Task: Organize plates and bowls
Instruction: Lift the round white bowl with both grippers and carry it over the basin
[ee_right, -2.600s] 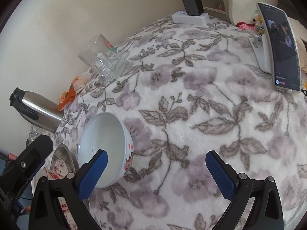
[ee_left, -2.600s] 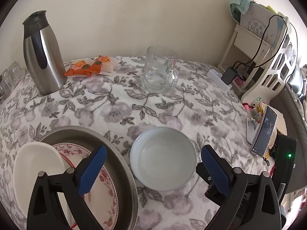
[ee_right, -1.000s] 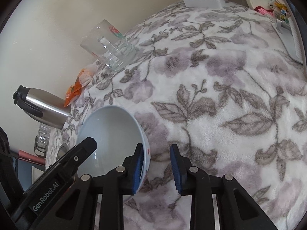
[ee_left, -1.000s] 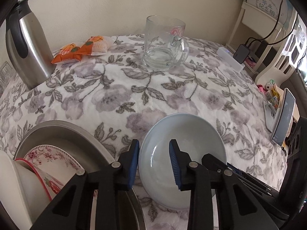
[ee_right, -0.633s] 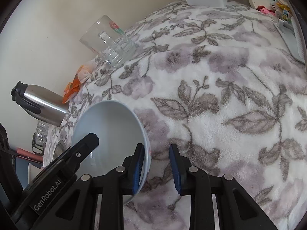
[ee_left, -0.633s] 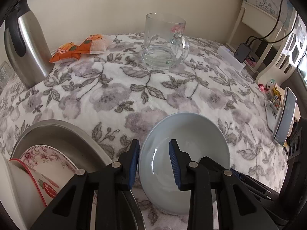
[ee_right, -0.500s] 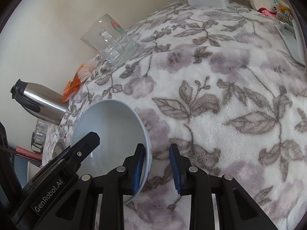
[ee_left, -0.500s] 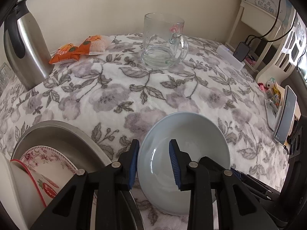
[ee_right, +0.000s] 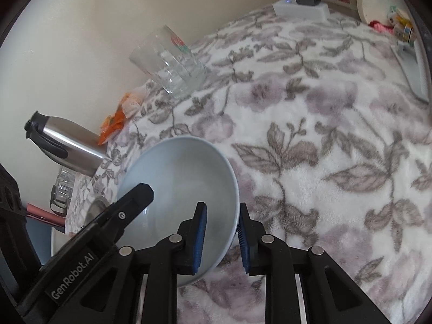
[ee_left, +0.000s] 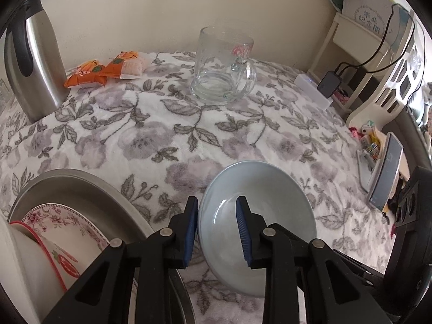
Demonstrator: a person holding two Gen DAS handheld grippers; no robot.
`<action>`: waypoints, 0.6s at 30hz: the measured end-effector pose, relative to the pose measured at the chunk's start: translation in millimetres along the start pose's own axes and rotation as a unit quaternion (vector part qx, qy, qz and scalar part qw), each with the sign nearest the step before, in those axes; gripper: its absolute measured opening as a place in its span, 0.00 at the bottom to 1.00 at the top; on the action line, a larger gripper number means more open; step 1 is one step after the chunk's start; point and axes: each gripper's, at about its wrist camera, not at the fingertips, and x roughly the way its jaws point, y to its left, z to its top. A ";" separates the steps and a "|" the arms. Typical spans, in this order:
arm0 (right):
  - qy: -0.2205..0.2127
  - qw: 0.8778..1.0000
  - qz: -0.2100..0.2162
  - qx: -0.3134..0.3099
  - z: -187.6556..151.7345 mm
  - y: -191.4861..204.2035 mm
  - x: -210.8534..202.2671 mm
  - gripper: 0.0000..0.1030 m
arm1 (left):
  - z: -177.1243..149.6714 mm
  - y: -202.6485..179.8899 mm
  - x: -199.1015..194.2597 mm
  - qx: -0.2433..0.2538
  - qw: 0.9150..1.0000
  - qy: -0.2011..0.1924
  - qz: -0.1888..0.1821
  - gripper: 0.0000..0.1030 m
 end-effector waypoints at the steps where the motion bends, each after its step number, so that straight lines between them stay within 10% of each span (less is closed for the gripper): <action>1: -0.007 1.000 0.004 -0.002 1.8 2.9 -6.7 0.23 | 1.3 -0.8 -5.4 0.000 1.000 -0.005 -0.001 0.29; 18: -0.047 0.993 0.075 -0.081 -12.6 112.6 -77.3 0.23 | 2.9 59.8 -137.4 -0.085 0.992 -0.083 -0.030 0.29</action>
